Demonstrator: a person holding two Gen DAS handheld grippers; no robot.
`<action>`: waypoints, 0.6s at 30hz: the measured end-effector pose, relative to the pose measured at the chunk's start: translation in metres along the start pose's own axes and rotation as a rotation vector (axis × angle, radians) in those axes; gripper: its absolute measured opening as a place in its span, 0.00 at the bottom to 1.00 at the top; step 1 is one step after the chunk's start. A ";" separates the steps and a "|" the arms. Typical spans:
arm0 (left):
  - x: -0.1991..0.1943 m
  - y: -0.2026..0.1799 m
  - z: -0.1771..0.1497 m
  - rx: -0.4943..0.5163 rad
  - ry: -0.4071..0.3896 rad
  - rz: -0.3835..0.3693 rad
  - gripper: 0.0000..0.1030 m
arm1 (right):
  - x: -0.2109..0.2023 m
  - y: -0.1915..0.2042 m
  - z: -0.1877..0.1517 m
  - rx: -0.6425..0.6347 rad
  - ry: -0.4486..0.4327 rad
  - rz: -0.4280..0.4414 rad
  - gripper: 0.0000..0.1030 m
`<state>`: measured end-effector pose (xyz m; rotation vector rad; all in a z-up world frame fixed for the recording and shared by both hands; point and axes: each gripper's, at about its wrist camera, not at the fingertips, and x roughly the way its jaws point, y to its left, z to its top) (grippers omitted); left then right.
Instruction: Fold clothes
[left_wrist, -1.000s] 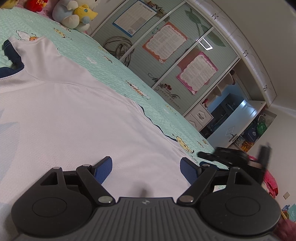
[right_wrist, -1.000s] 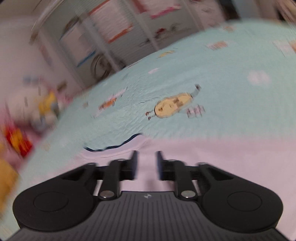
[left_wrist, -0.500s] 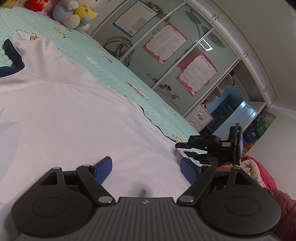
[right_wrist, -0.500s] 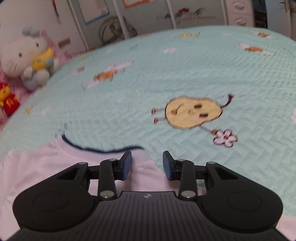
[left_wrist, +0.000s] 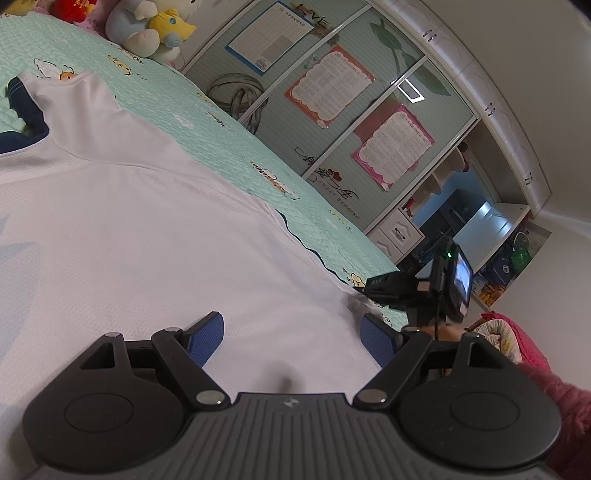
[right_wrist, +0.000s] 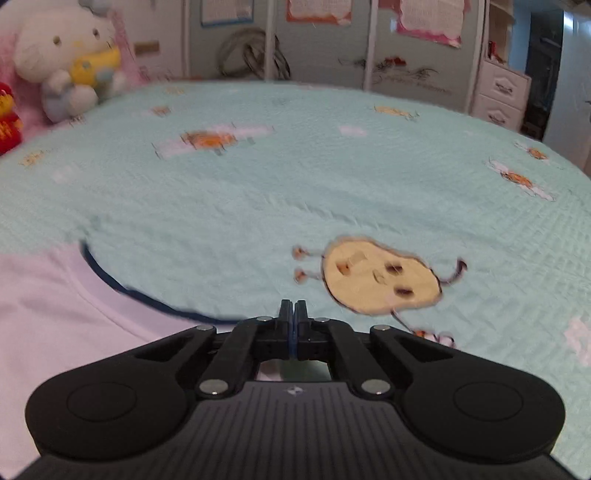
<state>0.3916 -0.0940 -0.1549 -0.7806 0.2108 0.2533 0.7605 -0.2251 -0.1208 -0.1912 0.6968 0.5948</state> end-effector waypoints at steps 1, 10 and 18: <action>0.000 0.000 0.000 0.000 0.000 0.000 0.82 | -0.006 -0.006 -0.003 0.040 -0.017 0.011 0.02; 0.000 0.001 0.001 0.002 0.001 0.001 0.82 | -0.145 -0.109 -0.076 0.589 -0.287 0.049 0.21; 0.000 0.001 0.000 0.005 0.000 0.005 0.83 | -0.224 -0.204 -0.162 0.763 -0.291 -0.253 0.49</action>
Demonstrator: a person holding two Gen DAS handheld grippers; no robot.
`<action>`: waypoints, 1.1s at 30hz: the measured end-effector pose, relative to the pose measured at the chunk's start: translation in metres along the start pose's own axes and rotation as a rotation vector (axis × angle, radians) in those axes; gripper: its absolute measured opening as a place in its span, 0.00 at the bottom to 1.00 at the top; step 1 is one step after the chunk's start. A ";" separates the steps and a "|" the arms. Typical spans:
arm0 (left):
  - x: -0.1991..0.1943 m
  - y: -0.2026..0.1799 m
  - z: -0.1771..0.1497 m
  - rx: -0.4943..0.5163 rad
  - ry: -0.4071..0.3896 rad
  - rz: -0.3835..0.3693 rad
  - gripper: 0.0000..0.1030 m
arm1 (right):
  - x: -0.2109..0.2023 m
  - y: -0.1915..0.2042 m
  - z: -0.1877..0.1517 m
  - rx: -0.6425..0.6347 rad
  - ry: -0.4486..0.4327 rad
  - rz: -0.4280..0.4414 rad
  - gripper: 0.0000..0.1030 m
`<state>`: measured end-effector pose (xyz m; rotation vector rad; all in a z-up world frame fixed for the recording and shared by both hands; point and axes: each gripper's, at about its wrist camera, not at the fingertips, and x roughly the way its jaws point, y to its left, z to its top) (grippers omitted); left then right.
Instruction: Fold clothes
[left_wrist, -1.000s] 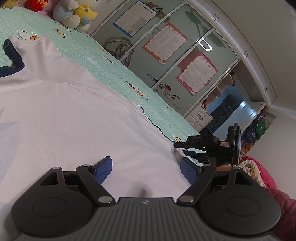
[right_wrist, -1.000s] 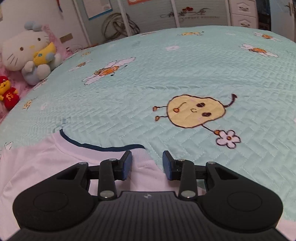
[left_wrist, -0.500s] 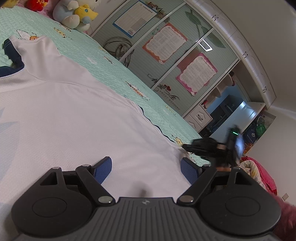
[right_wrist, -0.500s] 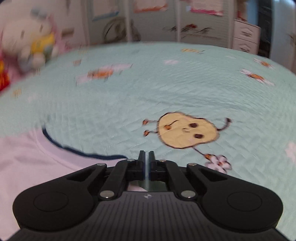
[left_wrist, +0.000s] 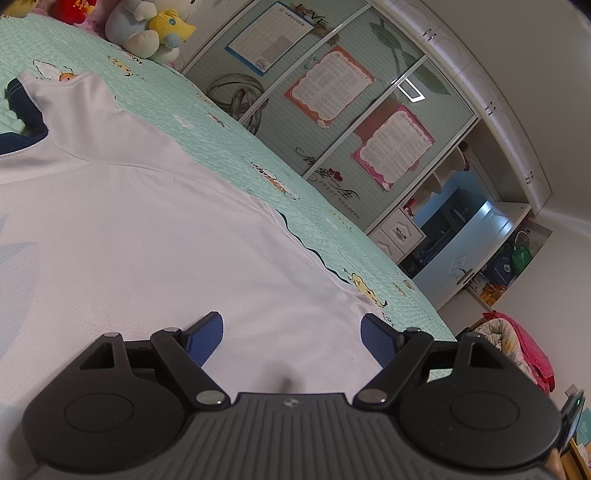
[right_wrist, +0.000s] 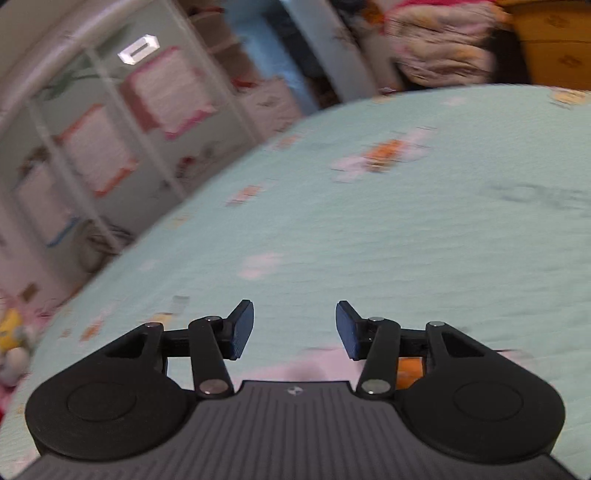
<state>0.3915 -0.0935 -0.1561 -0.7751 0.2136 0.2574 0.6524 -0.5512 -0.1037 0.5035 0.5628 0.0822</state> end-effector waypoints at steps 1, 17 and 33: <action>0.000 0.000 0.000 0.001 0.000 0.000 0.83 | 0.004 -0.006 -0.001 -0.012 0.021 -0.016 0.49; -0.001 0.000 0.001 -0.001 0.001 -0.002 0.83 | 0.033 0.007 -0.021 -0.132 0.065 -0.063 0.03; -0.003 0.000 0.000 0.001 -0.001 0.000 0.84 | 0.008 0.109 -0.049 -0.066 0.089 0.204 0.33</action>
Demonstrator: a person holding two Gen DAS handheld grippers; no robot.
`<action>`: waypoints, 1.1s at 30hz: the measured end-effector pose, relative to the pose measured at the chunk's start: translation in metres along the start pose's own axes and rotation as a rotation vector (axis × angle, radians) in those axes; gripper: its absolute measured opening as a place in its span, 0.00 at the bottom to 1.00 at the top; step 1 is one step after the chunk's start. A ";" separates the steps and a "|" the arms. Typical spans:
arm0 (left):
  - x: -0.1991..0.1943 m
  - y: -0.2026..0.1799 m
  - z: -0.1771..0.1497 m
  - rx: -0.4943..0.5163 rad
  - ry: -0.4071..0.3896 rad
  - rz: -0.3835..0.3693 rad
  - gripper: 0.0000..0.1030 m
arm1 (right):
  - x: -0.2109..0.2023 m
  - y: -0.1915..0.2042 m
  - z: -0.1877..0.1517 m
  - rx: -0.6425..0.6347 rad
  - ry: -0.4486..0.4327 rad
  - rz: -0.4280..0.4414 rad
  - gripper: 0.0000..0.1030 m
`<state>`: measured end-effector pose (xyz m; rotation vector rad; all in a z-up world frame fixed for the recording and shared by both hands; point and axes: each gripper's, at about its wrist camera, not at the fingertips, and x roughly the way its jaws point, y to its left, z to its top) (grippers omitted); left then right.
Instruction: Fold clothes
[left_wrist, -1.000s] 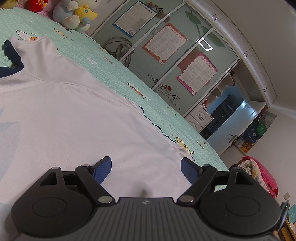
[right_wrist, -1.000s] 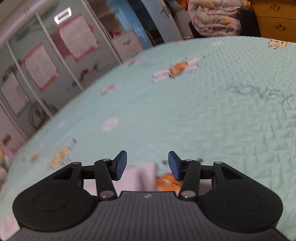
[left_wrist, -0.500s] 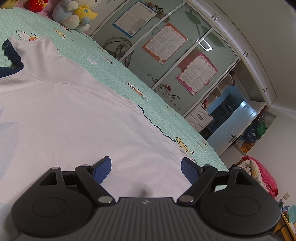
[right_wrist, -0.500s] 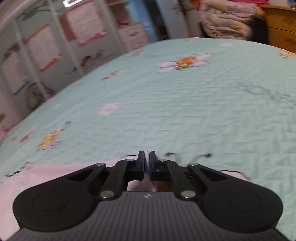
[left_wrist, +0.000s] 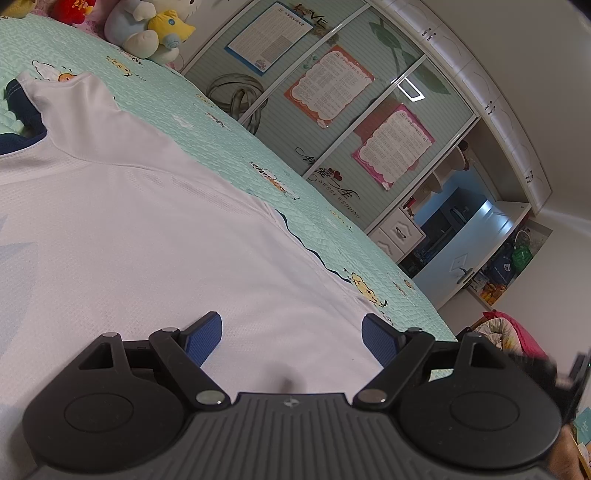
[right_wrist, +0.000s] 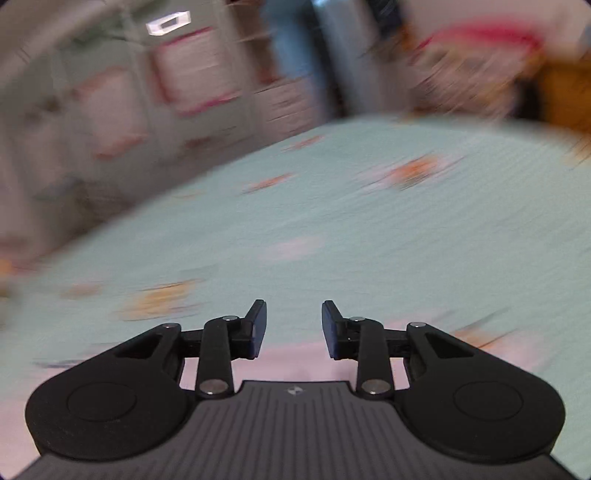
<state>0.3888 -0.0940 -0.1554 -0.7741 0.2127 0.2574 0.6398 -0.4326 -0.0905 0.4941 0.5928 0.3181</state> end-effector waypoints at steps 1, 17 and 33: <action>0.000 0.000 0.000 0.000 0.000 0.000 0.84 | 0.014 0.008 -0.007 0.069 0.069 0.112 0.33; -0.015 -0.001 0.033 -0.090 -0.001 0.054 0.66 | 0.070 0.046 -0.085 0.445 0.025 0.181 0.23; 0.147 -0.026 0.181 0.461 0.197 -0.053 0.84 | 0.079 0.072 -0.155 0.412 -0.040 0.360 0.26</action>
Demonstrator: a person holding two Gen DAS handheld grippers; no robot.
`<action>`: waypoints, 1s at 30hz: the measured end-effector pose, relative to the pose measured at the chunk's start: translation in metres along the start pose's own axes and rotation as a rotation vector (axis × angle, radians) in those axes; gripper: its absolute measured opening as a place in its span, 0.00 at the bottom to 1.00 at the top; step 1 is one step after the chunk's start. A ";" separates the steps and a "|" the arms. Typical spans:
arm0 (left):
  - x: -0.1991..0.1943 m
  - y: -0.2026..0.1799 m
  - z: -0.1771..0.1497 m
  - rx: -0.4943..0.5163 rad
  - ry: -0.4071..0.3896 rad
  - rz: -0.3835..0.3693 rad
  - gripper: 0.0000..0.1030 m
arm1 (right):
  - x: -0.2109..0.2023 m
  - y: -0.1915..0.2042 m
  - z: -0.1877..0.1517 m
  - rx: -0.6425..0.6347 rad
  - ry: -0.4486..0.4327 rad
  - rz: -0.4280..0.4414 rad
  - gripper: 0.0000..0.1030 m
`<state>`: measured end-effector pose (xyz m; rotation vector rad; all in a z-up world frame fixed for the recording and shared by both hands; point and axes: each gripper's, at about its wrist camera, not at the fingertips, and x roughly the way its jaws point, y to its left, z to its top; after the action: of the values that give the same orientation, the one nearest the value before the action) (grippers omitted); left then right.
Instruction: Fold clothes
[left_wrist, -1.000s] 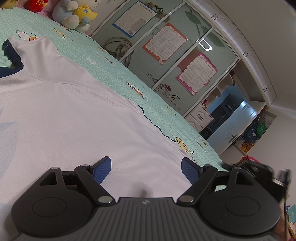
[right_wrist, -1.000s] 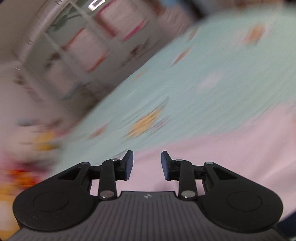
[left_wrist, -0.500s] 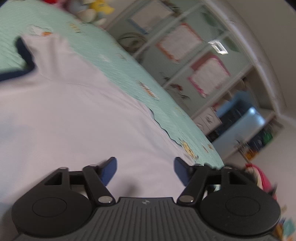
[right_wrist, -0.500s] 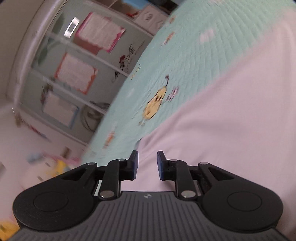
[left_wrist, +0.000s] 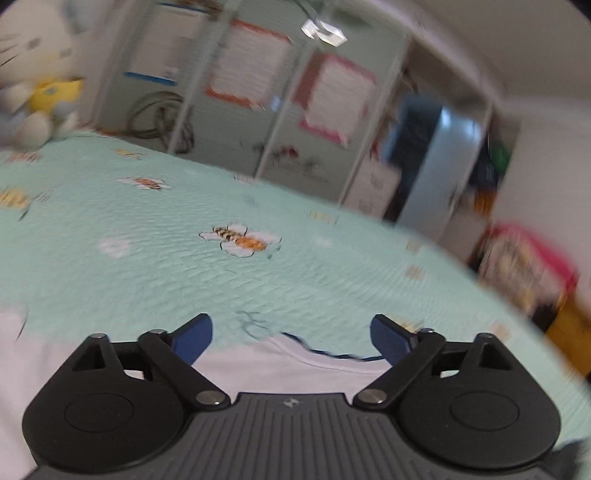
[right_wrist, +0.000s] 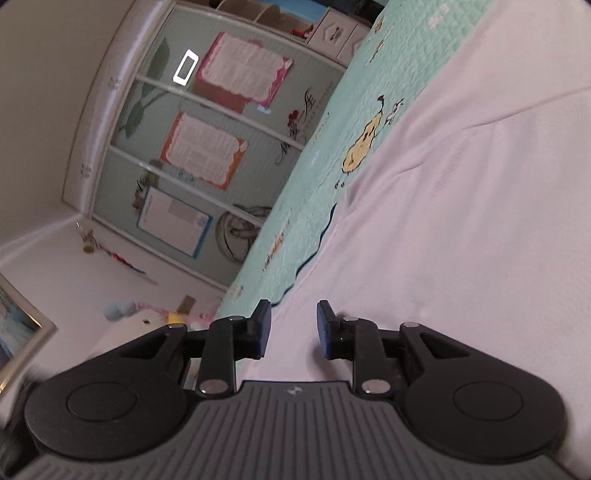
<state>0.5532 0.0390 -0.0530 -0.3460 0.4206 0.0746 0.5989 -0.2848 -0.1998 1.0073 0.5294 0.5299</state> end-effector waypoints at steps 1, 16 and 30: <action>0.022 0.002 0.002 0.005 0.047 -0.017 0.74 | 0.000 -0.001 0.001 0.005 0.003 0.005 0.26; 0.114 0.025 -0.005 0.009 0.261 -0.082 0.52 | 0.020 0.001 0.008 0.036 0.014 0.030 0.26; 0.109 0.020 -0.002 0.109 0.237 0.013 0.22 | 0.019 0.002 0.009 0.022 0.019 0.025 0.26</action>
<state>0.6493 0.0570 -0.1058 -0.2448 0.6588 0.0233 0.6188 -0.2773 -0.1974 1.0321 0.5408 0.5575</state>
